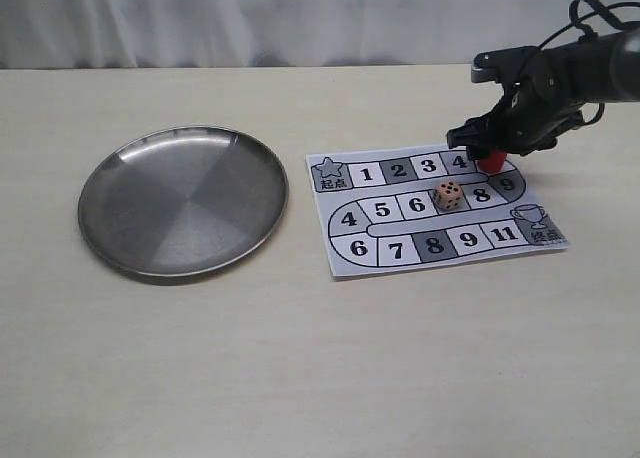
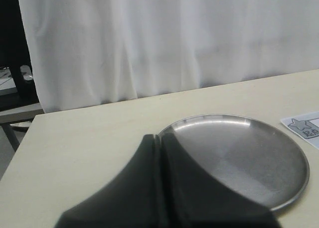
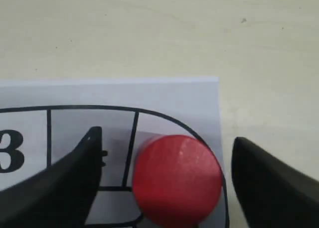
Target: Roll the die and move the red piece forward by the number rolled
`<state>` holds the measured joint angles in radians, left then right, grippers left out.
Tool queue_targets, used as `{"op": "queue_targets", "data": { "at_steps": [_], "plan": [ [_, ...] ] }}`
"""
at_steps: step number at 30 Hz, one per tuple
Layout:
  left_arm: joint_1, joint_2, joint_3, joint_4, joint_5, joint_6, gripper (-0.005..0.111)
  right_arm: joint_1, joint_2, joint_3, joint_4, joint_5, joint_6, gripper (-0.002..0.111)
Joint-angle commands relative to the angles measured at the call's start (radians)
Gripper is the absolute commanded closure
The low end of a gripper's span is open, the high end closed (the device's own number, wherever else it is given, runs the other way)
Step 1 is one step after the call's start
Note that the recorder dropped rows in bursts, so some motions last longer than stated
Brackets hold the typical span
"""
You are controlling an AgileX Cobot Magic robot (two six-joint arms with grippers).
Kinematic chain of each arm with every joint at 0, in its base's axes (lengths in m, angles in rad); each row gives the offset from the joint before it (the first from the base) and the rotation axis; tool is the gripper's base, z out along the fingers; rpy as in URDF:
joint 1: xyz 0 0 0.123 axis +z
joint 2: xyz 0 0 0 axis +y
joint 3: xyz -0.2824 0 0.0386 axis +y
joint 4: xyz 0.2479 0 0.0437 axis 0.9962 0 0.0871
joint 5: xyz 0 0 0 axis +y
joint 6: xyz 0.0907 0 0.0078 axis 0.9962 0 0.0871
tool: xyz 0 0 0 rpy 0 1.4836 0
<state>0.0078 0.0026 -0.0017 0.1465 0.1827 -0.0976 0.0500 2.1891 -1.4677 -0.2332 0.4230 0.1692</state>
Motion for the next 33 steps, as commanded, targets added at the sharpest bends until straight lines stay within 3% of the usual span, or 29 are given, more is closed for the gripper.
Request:
{"op": "queue_targets", "data": {
  "at_steps": [1,4,6,9,13,20,26,30,33],
  "plan": [
    [-0.008,-0.003,0.002,-0.002,-0.009,-0.001,0.107,-0.002,-0.024,0.003,0.016,0.005,0.002,0.026],
    [-0.008,-0.003,0.002,-0.002,-0.009,-0.001,0.107,-0.004,-0.097,0.003,0.016,0.013,0.002,0.026],
    [-0.008,-0.003,0.002,-0.002,-0.009,-0.001,0.107,-0.006,-0.172,0.003,0.016,0.03,0.002,0.033],
    [-0.008,-0.003,0.002,-0.002,-0.009,-0.001,0.107,-0.006,-0.312,0.003,0.004,0.05,0.0,0.054],
    [-0.008,-0.003,0.002,-0.002,-0.009,-0.001,0.107,-0.006,-0.526,0.047,0.004,0.03,-0.004,0.105],
    [-0.008,-0.003,0.002,-0.002,-0.009,-0.001,0.107,-0.003,-0.889,0.429,0.037,-0.302,0.001,0.104],
    [-0.008,-0.003,0.002,-0.002,-0.009,-0.001,0.107,-0.003,-1.226,0.977,0.151,-0.726,0.001,0.104],
    [-0.008,-0.003,0.002,-0.002,-0.009,-0.001,0.107,-0.003,-1.479,1.286,0.177,-0.784,0.001,0.104],
    [-0.008,-0.003,0.002,-0.002,-0.009,-0.001,0.107,-0.003,-1.622,1.39,0.173,-0.784,0.001,0.104]
  ]
}}
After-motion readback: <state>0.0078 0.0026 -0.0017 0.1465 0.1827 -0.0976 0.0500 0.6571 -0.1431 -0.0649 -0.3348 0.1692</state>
